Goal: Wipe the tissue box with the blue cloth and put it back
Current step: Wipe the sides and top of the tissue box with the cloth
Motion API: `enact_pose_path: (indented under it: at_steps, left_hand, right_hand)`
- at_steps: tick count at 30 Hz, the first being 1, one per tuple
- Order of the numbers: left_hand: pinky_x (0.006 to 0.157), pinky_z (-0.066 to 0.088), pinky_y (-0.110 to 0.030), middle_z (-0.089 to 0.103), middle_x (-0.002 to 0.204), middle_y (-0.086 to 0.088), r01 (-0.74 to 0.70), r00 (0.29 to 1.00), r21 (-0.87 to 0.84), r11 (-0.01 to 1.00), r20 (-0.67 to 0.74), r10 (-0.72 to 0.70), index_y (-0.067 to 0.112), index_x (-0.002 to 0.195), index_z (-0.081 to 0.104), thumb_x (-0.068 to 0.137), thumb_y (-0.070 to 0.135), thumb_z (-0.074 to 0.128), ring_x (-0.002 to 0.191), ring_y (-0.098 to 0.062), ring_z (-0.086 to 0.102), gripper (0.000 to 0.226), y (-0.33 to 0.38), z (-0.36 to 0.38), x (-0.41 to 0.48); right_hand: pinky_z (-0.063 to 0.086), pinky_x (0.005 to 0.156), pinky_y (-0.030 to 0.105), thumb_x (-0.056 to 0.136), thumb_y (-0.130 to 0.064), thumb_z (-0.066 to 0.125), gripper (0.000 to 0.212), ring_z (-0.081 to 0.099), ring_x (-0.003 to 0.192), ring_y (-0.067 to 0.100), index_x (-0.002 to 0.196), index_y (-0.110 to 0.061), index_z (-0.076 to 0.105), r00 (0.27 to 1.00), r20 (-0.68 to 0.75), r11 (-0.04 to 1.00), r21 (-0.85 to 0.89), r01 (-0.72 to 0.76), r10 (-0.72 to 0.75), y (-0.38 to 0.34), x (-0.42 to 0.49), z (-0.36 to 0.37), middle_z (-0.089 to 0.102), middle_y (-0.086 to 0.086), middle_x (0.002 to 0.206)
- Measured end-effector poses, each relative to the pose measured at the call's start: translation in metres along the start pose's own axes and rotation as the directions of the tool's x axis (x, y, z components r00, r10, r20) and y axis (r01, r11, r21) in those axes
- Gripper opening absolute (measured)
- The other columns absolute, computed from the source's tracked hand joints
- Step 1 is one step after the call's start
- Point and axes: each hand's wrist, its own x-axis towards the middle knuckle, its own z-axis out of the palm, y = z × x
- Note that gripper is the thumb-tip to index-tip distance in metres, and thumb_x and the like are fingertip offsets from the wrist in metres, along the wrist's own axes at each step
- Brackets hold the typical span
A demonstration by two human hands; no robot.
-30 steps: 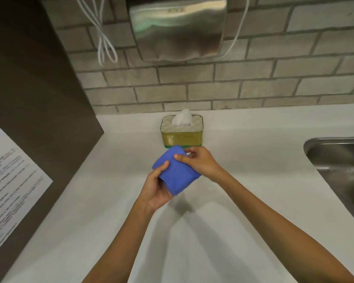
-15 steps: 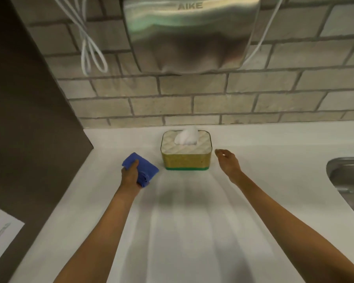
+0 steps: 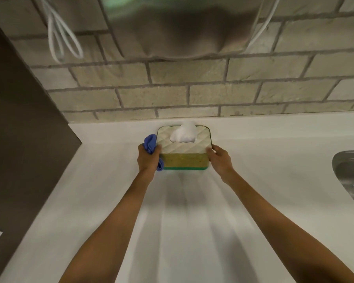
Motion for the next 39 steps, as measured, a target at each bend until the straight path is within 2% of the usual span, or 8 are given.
enact_pose_path:
  at_steps: [5, 11, 14, 18, 25, 33, 36, 39]
  left_hand:
    - [0.075, 0.041, -0.030, 0.053, 0.098, -0.005, -0.015, 1.000, -0.004, 1.000, 0.017, 0.015, 0.005, 0.120, 0.046, 0.089, 0.021, 0.059, 0.087, -0.021, 0.052, 0.037, -0.009, -0.014, -0.035]
    - [0.078, 0.044, -0.033, 0.055, 0.096, -0.007, 0.028, 0.998, -0.047, 0.998, 0.057, -0.025, 0.011, 0.106, 0.048, 0.087, 0.022, 0.060, 0.088, -0.024, 0.054, 0.025, -0.021, -0.041, -0.094]
    - [0.081, 0.046, -0.035, 0.056, 0.097, -0.005, 0.024, 0.998, -0.045, 0.999, 0.065, -0.021, 0.015, 0.102, 0.047, 0.085, 0.025, 0.061, 0.089, -0.024, 0.055, 0.024, -0.027, -0.054, -0.127]
    - [0.086, 0.049, -0.040, 0.062, 0.103, -0.012, -0.011, 0.996, 0.025, 1.000, 0.086, 0.009, 0.007, 0.114, 0.054, 0.086, 0.030, 0.059, 0.092, -0.026, 0.059, 0.036, -0.038, -0.071, -0.163]
    - [0.093, 0.051, -0.049, 0.065, 0.105, -0.015, 0.076, 0.997, 0.074, 0.994, 0.025, -0.078, 0.010, 0.102, 0.057, 0.083, 0.040, 0.061, 0.101, -0.034, 0.062, 0.036, -0.036, -0.087, -0.191]
    - [0.088, 0.053, -0.047, 0.061, 0.093, -0.009, 0.079, 0.997, 0.086, 0.993, -0.029, -0.077, 0.019, 0.085, 0.052, 0.080, 0.045, 0.063, 0.087, -0.029, 0.058, 0.029, -0.020, -0.079, -0.197]
    - [0.088, 0.052, -0.048, 0.060, 0.089, -0.008, 0.062, 0.997, 0.098, 0.993, -0.041, -0.058, 0.025, 0.071, 0.047, 0.082, 0.045, 0.062, 0.085, -0.029, 0.058, 0.027, -0.019, -0.074, -0.195]
    - [0.084, 0.050, -0.043, 0.060, 0.090, -0.008, 0.043, 0.998, 0.087, 0.995, -0.053, -0.038, 0.022, 0.077, 0.051, 0.082, 0.046, 0.061, 0.084, -0.027, 0.057, 0.028, -0.018, -0.070, -0.192]
  right_hand:
    - [0.045, 0.097, 0.043, 0.092, -0.036, 0.042, 0.041, 0.057, 0.098, 0.028, 0.125, -0.016, 0.056, 0.999, 0.028, 0.999, 0.026, -0.020, 0.019, 0.010, -0.032, -0.011, 0.061, 0.006, 0.099]
    - [0.043, 0.102, 0.044, 0.089, -0.045, 0.047, 0.047, 0.061, 0.109, 0.030, 0.126, -0.017, 0.056, 0.996, 0.066, 0.996, 0.067, -0.063, 0.059, 0.029, -0.099, -0.037, 0.067, 0.008, 0.118]
    - [0.046, 0.086, 0.034, 0.088, -0.047, 0.046, 0.047, 0.065, 0.090, 0.022, 0.119, -0.015, 0.060, 0.996, 0.085, 0.997, 0.064, -0.039, 0.034, 0.035, -0.134, -0.053, 0.069, 0.002, 0.102]
    - [0.042, 0.062, 0.020, 0.090, -0.048, 0.043, 0.036, 0.061, 0.072, 0.009, 0.104, -0.020, 0.061, 0.992, 0.126, 0.996, 0.090, -0.023, 0.011, 0.047, -0.175, -0.068, 0.064, -0.007, 0.083]
    - [0.046, 0.065, 0.024, 0.086, -0.047, 0.051, 0.038, 0.060, 0.068, 0.014, 0.104, -0.016, 0.063, 0.981, 0.194, 0.990, 0.143, -0.018, -0.010, 0.050, -0.201, -0.088, 0.065, 0.002, 0.075]
    - [0.042, 0.054, 0.015, 0.081, -0.056, 0.053, 0.054, 0.060, 0.069, 0.010, 0.127, -0.027, 0.049, 0.976, 0.195, 0.992, 0.104, 0.074, -0.094, 0.056, -0.187, -0.085, 0.064, 0.005, 0.097]
    - [0.045, 0.075, 0.024, 0.078, -0.058, 0.055, 0.055, 0.059, 0.087, 0.015, 0.121, -0.024, 0.052, 0.977, 0.181, 0.991, 0.091, 0.098, -0.114, 0.061, -0.174, -0.085, 0.063, 0.004, 0.104]
    - [0.041, 0.095, 0.031, 0.074, -0.057, 0.060, 0.057, 0.051, 0.113, 0.019, 0.115, -0.018, 0.052, 0.967, 0.227, 0.990, 0.110, 0.093, -0.116, 0.064, -0.155, -0.086, 0.054, 0.006, 0.122]
